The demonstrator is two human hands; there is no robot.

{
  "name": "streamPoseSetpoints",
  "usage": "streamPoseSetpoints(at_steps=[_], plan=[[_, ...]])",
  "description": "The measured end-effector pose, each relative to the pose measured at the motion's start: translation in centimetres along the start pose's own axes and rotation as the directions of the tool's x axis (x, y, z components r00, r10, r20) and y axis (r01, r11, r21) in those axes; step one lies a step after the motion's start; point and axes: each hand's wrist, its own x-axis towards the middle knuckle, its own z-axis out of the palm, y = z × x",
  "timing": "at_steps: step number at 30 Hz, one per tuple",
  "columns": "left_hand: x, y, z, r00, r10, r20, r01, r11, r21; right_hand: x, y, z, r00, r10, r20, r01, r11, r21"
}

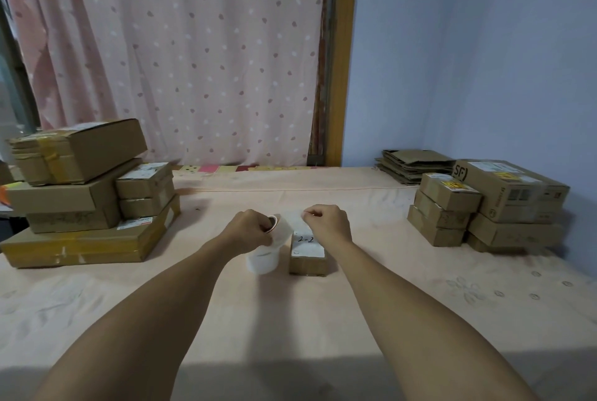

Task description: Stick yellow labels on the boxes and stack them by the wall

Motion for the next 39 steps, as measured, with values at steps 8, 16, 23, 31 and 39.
streamPoseSetpoints(at_steps=[8,16,23,31,39], plan=[[-0.4,-2.3,0.4,0.999,-0.032,-0.015,0.036,0.925,0.377,-0.6,0.9,-0.8,0.996,0.024,-0.087,-0.034,0.993,-0.111],[-0.5,-3.5,2.1,0.979,-0.189,-0.079,0.202,0.833,0.515,-1.2,2.2,-1.1,0.987,-0.130,-0.098,0.069,0.877,-0.476],[0.2,-3.7,2.8,0.949,-0.306,-0.069,0.308,0.866,0.394,-2.2,3.9,-1.0,0.992,-0.123,-0.016,0.095,0.833,-0.546],[1.0,1.3,3.4,0.965,-0.247,-0.092,0.264,0.900,0.348,-2.5,4.0,-0.6,0.975,-0.200,0.093,0.215,0.762,-0.611],[1.2,4.2,7.0,0.981,-0.190,-0.026,0.192,0.978,0.082,-2.5,4.1,0.4,0.980,-0.160,0.120,0.200,0.746,-0.635]])
